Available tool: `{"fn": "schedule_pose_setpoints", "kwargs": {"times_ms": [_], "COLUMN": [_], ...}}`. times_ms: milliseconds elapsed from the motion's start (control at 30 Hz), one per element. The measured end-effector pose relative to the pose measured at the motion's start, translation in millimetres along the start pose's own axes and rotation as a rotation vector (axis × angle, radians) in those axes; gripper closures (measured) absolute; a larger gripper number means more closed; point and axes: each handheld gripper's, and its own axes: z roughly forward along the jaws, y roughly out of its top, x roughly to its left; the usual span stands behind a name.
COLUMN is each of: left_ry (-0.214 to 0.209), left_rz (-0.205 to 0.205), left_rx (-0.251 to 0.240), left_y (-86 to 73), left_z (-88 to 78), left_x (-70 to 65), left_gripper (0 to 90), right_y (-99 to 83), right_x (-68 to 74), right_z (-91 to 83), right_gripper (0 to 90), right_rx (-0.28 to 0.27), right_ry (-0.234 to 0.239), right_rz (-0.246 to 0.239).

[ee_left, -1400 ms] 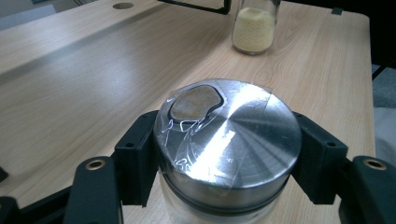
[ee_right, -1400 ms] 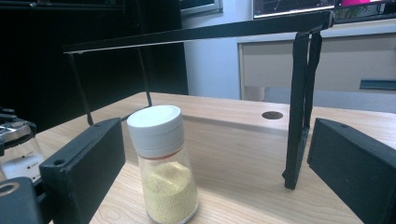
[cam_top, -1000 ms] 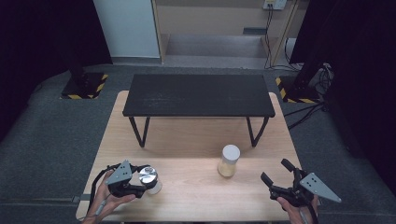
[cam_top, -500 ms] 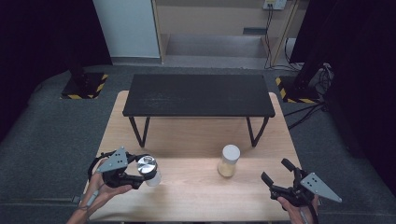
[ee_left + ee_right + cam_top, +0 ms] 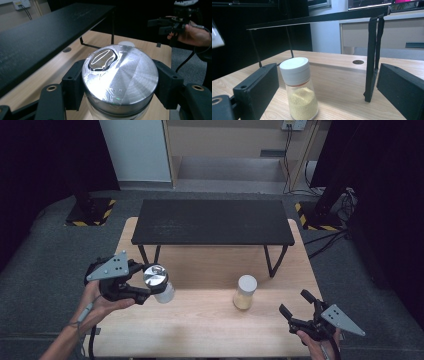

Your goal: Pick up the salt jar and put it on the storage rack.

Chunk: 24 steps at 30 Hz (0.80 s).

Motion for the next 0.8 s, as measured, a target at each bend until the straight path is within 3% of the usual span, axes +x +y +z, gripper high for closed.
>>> {"fn": "schedule_pose_setpoints", "kwargs": {"times_ms": [433, 500, 667, 800], "left_ry": [0.086, 0.115, 0.250, 0.327], "left_rz": [-0.021, -0.026, -0.069, -0.097], "left_rx": [0.036, 0.031, 0.045, 0.057], "left_y": [57.3, 64.9, 84.5, 96.1], "left_z": [-4.7, -4.3, 1.5, 8.1], "left_x": [13.1, 14.5, 13.6, 20.0], "left_gripper": [34.0, 34.0, 34.0, 34.0], "right_y": [0.0, 0.1, 0.0, 0.0], "right_x": [-1.2, -1.4, -1.7, -2.1], "right_z": [-0.2, -0.2, -1.3, -1.1], "right_gripper": [4.2, 4.2, 4.2, 4.3], "right_rx": [-0.001, -0.001, -0.007, -0.006], "right_ry": [-0.001, -0.001, -0.003, -0.003], "right_rz": [0.001, 0.002, 0.003, 0.003]}}
